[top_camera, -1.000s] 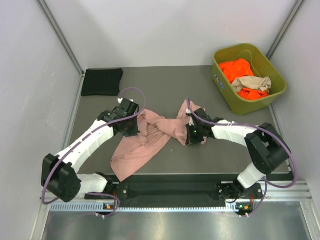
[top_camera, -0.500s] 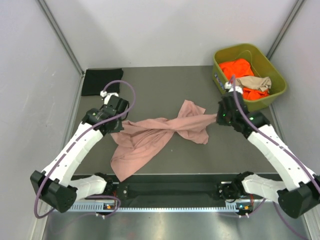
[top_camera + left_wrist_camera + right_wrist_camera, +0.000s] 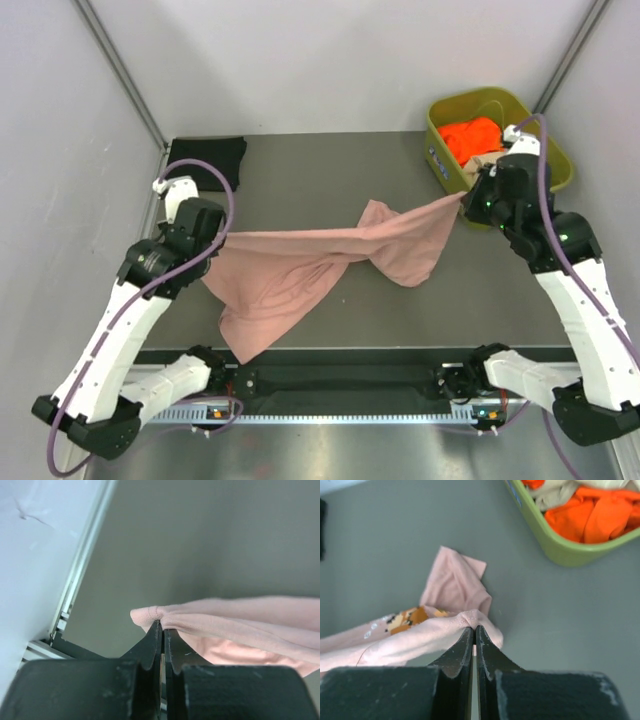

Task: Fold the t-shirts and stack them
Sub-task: Flatten the tshirt out

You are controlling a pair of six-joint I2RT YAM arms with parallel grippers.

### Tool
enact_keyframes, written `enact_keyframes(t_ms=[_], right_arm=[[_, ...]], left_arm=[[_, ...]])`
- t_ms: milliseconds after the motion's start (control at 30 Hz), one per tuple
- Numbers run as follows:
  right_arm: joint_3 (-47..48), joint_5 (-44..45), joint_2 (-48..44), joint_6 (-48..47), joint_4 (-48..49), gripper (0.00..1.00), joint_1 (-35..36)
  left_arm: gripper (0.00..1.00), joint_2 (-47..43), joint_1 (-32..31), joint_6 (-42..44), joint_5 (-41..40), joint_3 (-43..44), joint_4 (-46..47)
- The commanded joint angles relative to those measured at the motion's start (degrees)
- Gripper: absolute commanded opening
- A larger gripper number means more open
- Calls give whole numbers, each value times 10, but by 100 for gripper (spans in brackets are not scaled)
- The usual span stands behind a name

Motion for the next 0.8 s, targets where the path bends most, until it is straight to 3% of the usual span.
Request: enact_keyframes(t_ms=[0,333,500,567,767], right_arm=[[72,5,-23,-12,-7,0,-9],[195,15,17,-19,60,0,-13],[219,-1,60,-27,98,0,-15],[210,-6,66,-26,166,0,-16],[276,-21,139,-34,339,0,-18]], left_arm=[[0,-40,3,20,-58,39,0],[0,-72,3,103,15,36,121],[0,-37,4,104,-47,74,124],[0,-32,3,108,-63,90,145],[0,-26,3,223,-93,88,391]])
